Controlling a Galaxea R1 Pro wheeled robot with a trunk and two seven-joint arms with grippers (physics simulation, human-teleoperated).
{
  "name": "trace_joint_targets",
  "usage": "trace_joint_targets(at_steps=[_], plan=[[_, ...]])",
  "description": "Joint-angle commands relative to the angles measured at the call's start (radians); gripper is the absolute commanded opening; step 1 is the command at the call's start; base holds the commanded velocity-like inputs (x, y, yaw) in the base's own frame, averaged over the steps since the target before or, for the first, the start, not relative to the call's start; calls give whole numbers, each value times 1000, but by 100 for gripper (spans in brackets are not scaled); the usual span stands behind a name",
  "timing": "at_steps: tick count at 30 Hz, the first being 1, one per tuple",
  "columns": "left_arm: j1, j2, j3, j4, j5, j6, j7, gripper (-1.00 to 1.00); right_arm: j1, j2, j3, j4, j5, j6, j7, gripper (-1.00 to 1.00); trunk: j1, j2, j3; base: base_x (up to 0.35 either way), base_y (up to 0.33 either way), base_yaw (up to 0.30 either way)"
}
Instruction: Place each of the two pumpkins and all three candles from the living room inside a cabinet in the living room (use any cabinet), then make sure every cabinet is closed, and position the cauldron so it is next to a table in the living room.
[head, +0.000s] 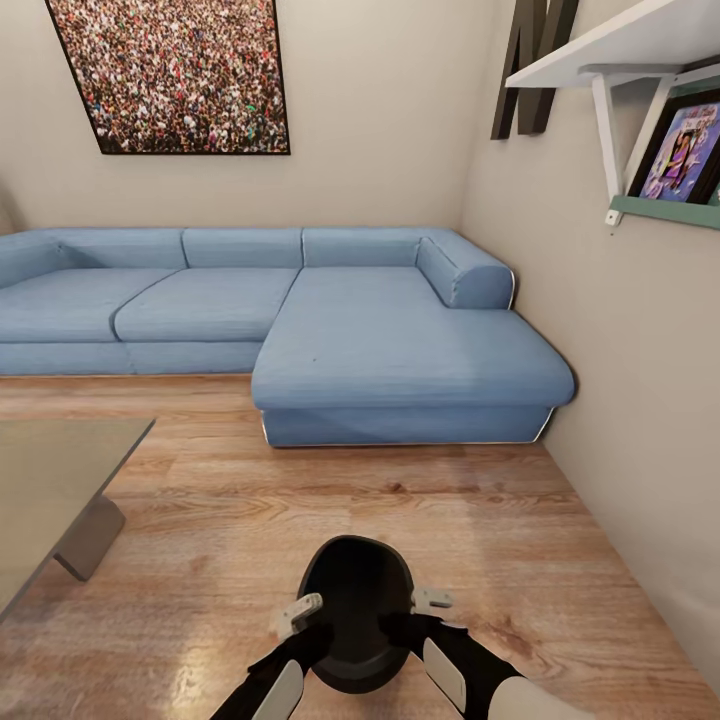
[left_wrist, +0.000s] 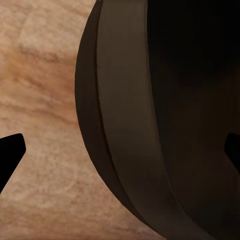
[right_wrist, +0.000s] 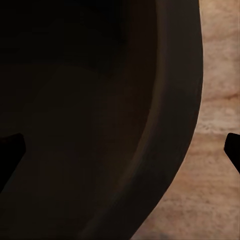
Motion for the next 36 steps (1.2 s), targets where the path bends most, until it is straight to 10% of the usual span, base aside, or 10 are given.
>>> trace_joint_targets(at_steps=[1, 31, 32, 34, 35, 36], plan=[[0, 1, -4, -2, 7, 2, 8, 100, 0, -1, 8, 0, -7, 4, -5, 100, 0, 0, -1, 0, 0, 0], [0, 0, -4, -2, 7, 0, 8, 100, 0, -1, 8, 27, -5, -4, -6, 100, 2, -2, -20, 0, 0, 0], [0, 0, -4, -2, 7, 0, 8, 100, 0, -1, 8, 27, -5, -4, -6, -100, 2, -2, -20, 0, 0, 0], [0, 0, -4, -1, 7, 0, 8, 100, 0, -1, 8, 27, -4, -4, -6, -100, 2, -2, -20, 0, 0, 0], [0, 0, -4, -1, 7, 0, 8, -100, 0, -1, 8, 27, -4, -4, -6, -100, 2, -2, -20, 0, 0, 0], [0, 0, -4, -1, 7, 0, 8, -100, 0, -1, 8, 27, -4, -4, -6, -100, 2, -2, -20, 0, 0, 0]])
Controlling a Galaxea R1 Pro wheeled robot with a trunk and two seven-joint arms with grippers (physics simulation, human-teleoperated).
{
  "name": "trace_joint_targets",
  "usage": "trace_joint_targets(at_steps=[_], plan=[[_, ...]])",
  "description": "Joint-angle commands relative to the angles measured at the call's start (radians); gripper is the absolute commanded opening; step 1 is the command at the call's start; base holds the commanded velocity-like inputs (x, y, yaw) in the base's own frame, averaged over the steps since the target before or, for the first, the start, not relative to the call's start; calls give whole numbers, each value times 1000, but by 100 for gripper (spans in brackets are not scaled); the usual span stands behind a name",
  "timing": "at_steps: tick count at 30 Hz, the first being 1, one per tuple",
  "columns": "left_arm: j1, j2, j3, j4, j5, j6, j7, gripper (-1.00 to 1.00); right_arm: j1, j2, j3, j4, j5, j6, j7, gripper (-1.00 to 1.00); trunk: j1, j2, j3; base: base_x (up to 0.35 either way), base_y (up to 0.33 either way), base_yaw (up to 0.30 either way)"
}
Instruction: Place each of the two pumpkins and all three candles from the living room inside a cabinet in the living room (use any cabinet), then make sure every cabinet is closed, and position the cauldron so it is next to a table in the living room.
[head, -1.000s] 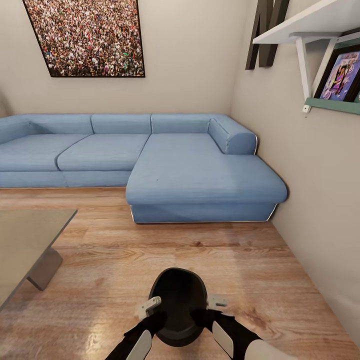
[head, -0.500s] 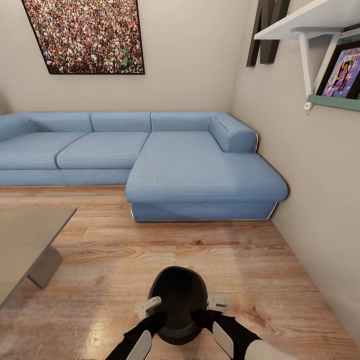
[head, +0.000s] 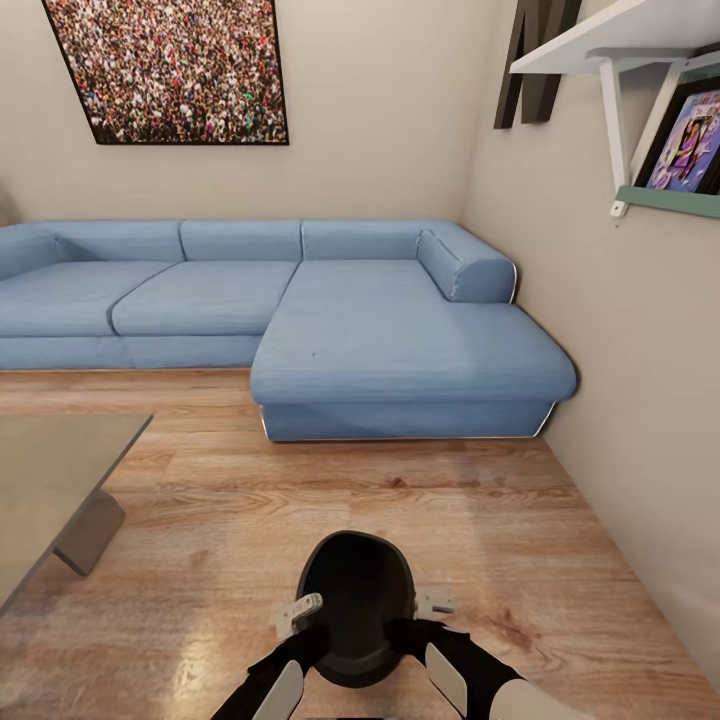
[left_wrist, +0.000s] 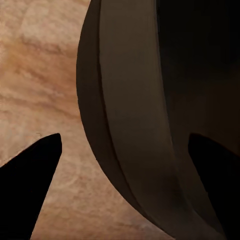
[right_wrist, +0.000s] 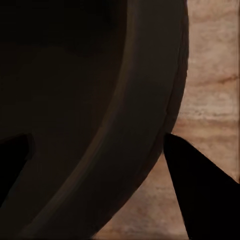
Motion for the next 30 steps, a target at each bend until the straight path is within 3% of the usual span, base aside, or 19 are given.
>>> trace_joint_targets(at_steps=[1, 30], plan=[[0, 1, -4, -2, 6, 2, 8, -100, 0, 0, 15, -2, -19, 5, -3, -100, 0, 0, -1, 0, 0, 0], [0, 1, -4, -1, 6, 2, 8, -100, 0, -3, 15, -6, -21, 3, -1, -100, 0, 0, -1, 0, 0, 0]])
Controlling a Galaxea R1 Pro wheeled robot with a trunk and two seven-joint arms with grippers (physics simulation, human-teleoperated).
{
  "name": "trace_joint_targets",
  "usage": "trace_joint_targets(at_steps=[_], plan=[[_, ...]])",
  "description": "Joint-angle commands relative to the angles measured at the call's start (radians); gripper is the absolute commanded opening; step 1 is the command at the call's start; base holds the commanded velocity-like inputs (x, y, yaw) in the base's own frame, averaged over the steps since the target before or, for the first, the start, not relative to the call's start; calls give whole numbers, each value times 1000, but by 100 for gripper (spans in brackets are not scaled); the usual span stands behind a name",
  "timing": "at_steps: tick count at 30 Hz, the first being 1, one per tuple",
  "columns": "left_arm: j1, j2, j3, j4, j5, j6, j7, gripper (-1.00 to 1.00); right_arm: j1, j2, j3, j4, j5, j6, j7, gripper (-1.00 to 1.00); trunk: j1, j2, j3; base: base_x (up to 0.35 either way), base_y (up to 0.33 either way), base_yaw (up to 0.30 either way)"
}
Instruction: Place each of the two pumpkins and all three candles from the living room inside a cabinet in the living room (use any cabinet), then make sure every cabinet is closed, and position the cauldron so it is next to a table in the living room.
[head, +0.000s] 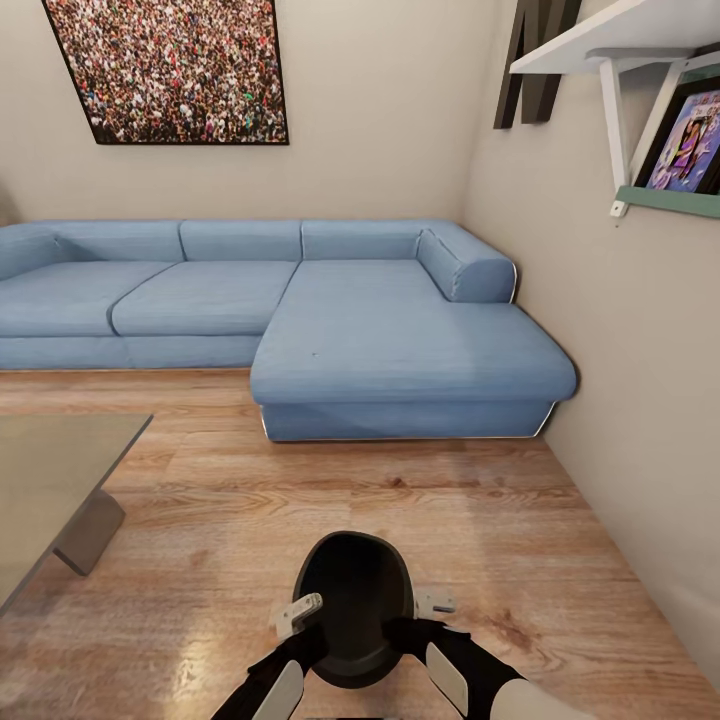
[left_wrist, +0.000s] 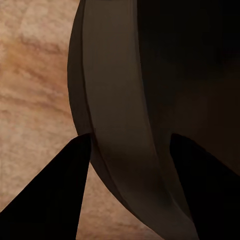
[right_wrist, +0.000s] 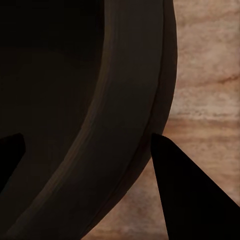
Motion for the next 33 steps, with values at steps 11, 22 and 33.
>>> trace_joint_targets(at_steps=[11, 22, 33], plan=[[0, 1, -4, -2, 3, 3, 9, -100, 0, -1, 13, -9, -14, 4, -3, -100, -2, 1, 15, 0, 0, 0], [0, 2, -4, -2, 3, 4, 9, -100, 0, -1, 13, -14, -15, 4, 7, -100, -7, 3, 57, 0, 0, 0], [0, 2, -4, -2, 7, 9, 8, -100, 0, 1, 13, -14, -12, 4, 8, -100, -12, 6, 100, 0, 0, 0]])
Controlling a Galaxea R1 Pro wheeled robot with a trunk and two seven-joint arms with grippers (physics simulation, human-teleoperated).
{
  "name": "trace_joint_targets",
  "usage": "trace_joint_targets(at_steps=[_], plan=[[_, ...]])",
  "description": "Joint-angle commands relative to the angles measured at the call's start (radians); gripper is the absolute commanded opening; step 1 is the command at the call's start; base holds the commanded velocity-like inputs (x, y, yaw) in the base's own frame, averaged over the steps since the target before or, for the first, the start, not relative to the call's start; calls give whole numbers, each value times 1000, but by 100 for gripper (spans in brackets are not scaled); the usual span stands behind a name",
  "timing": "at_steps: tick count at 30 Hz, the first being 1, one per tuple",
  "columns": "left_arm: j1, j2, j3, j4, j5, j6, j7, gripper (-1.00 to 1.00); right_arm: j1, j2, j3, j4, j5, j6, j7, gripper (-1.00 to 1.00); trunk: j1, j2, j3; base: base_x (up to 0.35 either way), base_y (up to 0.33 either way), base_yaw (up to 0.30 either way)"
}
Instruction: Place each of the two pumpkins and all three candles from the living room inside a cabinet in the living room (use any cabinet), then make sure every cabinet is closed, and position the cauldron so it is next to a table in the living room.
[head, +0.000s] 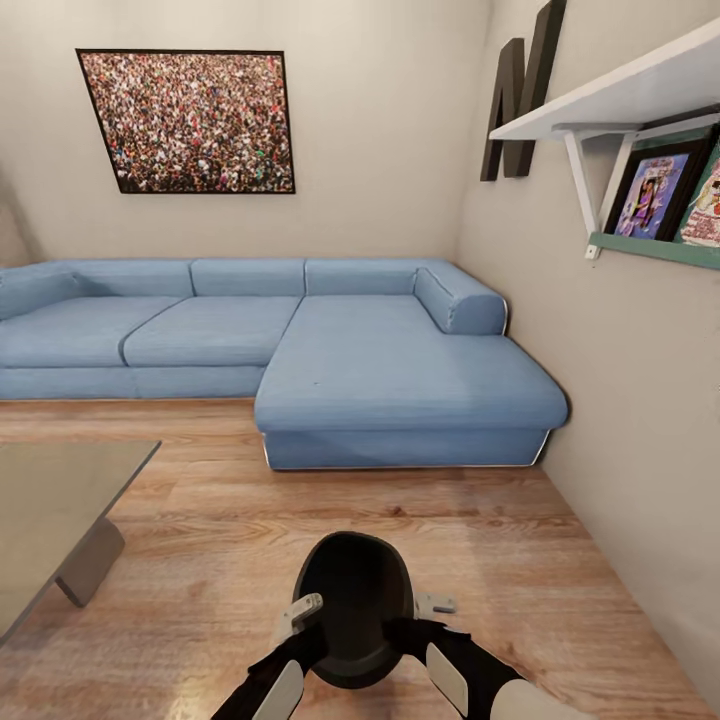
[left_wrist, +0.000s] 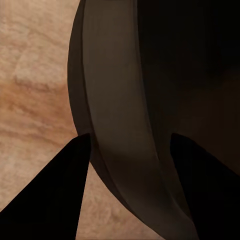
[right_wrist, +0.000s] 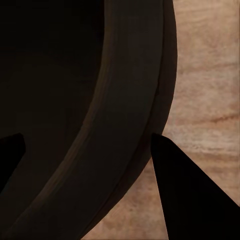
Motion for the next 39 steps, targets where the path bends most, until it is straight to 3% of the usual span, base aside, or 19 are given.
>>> trace_joint_targets(at_steps=[1, 11, 18, 39], plan=[[0, 1, -6, -1, 11, 4, 8, -100, -1, 0, 21, -17, -16, 4, 7, -100, -1, 0, 3, 0, 0, 0], [0, 2, -7, -1, 11, 5, 8, -100, -1, 0, 21, -18, -16, 4, 8, -100, -5, 2, 42, -16, 4, 0], [0, 1, -6, -1, 11, 5, 8, -100, -1, 0, 21, -17, -16, 5, 7, -100, -8, 4, 69, -257, 92, 0], [0, 1, -6, -2, 11, 5, 7, -100, -1, 0, 21, -18, -16, 4, 6, -100, -89, 151, 135, -312, 110, 0]])
